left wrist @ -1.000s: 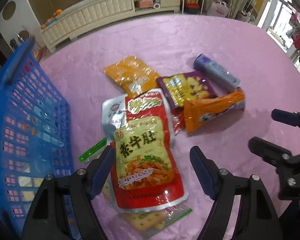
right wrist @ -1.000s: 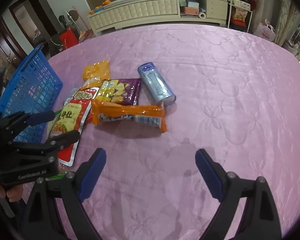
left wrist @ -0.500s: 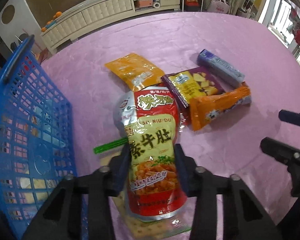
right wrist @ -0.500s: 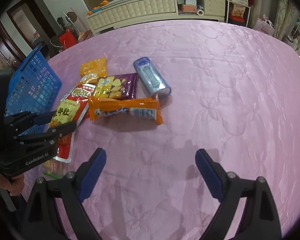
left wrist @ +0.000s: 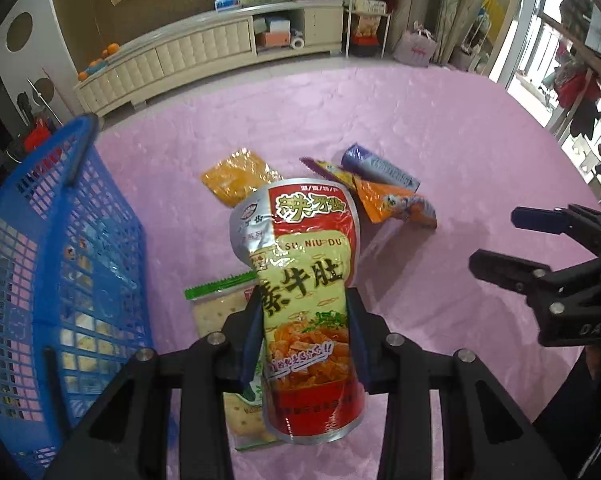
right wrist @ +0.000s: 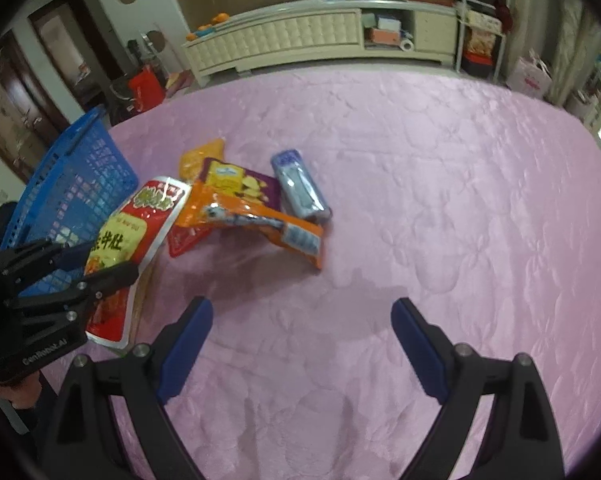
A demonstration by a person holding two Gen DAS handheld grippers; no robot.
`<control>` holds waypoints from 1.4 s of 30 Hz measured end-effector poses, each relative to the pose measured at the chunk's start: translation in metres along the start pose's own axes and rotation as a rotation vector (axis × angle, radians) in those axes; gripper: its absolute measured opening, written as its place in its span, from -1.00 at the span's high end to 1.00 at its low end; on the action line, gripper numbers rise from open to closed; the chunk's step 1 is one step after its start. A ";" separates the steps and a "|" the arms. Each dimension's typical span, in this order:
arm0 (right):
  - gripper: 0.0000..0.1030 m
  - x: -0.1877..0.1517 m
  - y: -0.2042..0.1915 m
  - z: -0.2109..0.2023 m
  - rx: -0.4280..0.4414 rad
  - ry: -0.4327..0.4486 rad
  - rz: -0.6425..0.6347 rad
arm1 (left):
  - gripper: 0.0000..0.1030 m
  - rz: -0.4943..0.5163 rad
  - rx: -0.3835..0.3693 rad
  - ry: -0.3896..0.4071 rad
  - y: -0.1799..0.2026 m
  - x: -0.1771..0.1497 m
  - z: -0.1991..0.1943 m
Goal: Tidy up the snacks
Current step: 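Grasp the orange stick snack bag with the right tool while the left tool holds the red bag, then carry the orange bag over the basket with the right tool while the left tool carries the red bag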
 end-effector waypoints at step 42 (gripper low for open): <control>0.50 0.017 -0.049 0.018 -0.043 -0.004 -0.522 | 0.31 -0.115 0.002 0.125 -0.006 -0.019 -0.046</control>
Point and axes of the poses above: each gripper's, at about its wrist camera, not at the fingertips, and z roughly the way its jaws point, y to its right, x to its top, the point moved 5 cm from there along z, roughly the way its jaws point, and after that the axes turned 4 degrees about -z, right-handed, at the moved point
